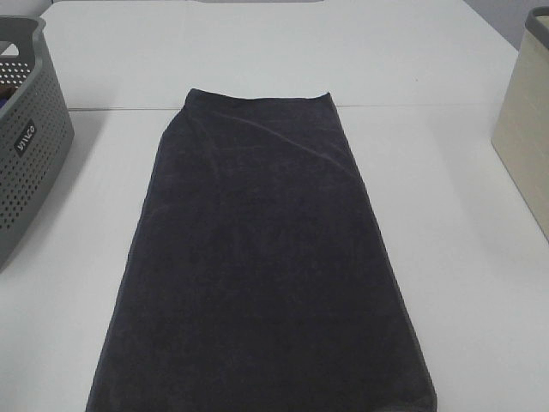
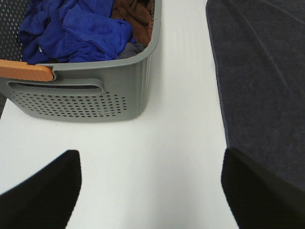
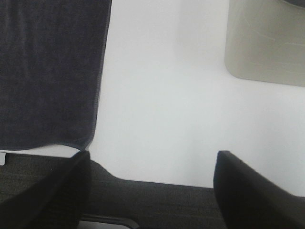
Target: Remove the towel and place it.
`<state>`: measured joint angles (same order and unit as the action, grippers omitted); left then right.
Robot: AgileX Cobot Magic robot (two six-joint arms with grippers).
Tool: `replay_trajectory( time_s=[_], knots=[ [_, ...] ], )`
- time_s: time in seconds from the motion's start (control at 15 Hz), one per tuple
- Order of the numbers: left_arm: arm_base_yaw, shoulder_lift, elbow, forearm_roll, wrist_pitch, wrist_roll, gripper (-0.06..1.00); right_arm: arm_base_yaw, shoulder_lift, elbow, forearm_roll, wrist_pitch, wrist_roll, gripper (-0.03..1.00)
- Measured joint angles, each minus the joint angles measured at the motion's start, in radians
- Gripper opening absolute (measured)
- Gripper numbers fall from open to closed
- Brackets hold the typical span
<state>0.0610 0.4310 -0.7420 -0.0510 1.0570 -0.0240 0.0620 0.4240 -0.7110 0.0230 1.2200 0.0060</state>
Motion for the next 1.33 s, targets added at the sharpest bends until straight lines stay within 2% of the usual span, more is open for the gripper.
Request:
replay_trajectory(
  time_s=[0.07,0.2,0.47,0.87,1.33],
  knots=[
    [0.0,-0.133,0.06,0.0,0.0,0.002,0.76,0.0,-0.147,0.088,-0.002,-0.04,-0.006,0.7],
    [0.0,-0.258,0.112,0.0,0.002,0.005,0.76,0.0,-0.279,0.167,-0.004,-0.086,-0.006,0.7],
    [0.0,-0.413,0.206,-0.001,0.0,0.007,0.76,0.0,-0.424,0.203,-0.023,-0.152,-0.029,0.7],
    [0.0,-0.436,0.232,-0.037,-0.006,0.06,0.76,0.0,-0.428,0.211,-0.023,-0.156,-0.037,0.7],
    [0.0,-0.436,0.232,-0.037,-0.006,0.06,0.76,0.0,-0.428,0.211,-0.023,-0.156,-0.037,0.7]
  ],
)
